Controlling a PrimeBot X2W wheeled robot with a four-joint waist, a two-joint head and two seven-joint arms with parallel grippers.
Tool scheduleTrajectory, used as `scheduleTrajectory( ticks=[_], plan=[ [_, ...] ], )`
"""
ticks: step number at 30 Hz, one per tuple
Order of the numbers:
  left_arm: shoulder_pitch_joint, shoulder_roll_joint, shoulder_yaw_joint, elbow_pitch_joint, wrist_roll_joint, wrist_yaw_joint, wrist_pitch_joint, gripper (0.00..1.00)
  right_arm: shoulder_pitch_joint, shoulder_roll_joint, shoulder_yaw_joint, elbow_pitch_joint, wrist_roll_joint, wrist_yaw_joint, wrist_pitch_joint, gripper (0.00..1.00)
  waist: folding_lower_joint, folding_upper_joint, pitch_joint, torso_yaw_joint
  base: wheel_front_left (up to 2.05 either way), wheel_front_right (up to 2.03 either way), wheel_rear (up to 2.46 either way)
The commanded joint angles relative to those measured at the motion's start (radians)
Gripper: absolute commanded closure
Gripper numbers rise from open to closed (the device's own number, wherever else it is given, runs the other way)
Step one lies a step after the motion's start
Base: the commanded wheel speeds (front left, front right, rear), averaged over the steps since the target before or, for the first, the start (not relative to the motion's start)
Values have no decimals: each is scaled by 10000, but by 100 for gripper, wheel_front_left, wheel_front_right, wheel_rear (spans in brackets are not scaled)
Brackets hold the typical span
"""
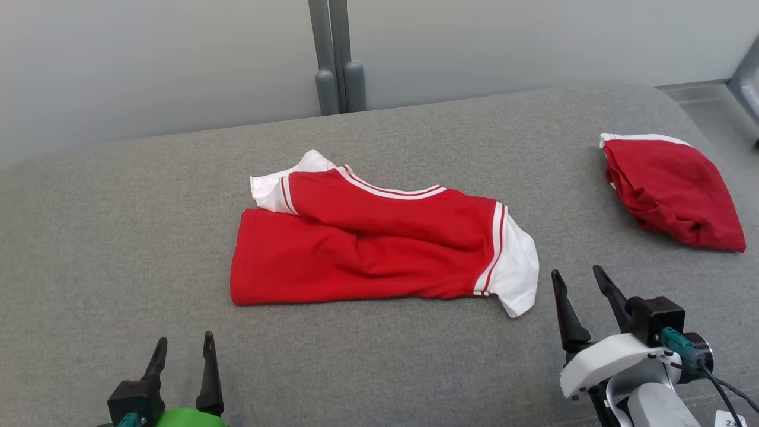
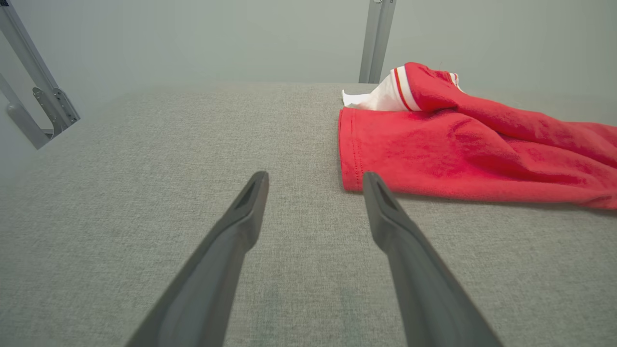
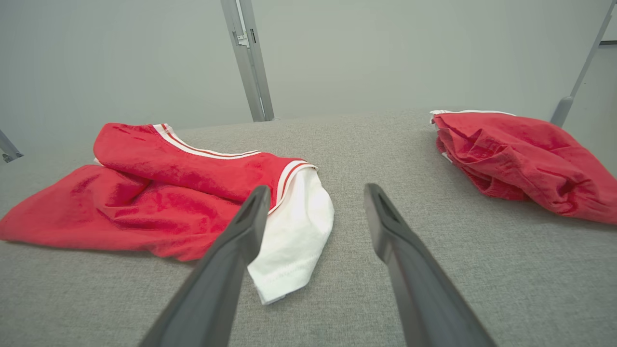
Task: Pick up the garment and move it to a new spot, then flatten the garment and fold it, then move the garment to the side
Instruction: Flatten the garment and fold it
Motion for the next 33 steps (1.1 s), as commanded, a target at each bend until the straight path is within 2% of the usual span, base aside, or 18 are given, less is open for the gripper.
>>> scheduleTrajectory(
  ticks=[1,7,13,21,26,33],
  plan=[
    [25,-1,-43,12,-121,-19,1,0,85,-23,1,30,-72,-15,-27,0,0,0,24,14,0,0,0],
    [-353,4,-503,-79,-306,100,1,0,-445,-201,538,93,20,-15,-27,0,0,0,469,242,0,0,0],
    [-993,6,-1164,-195,-552,189,1,0,-2007,-655,1586,272,165,-15,-27,0,0,0,1621,1019,0,0,0],
    [-1851,5,-2573,-316,-1184,413,1,0,-4918,-1787,3932,1657,792,-15,-27,0,0,0,2989,2610,0,0,0],
    [-2073,3,-3310,-392,-1575,582,1,0,-6586,-2563,5561,2863,1634,-15,-12,0,0,0,3508,3577,0,0,0],
    [-2234,-5,-3903,-588,-2000,808,1,0,-8112,-3266,7407,3969,3134,-15,303,0,0,0,4078,4497,0,0,0]
  ],
)
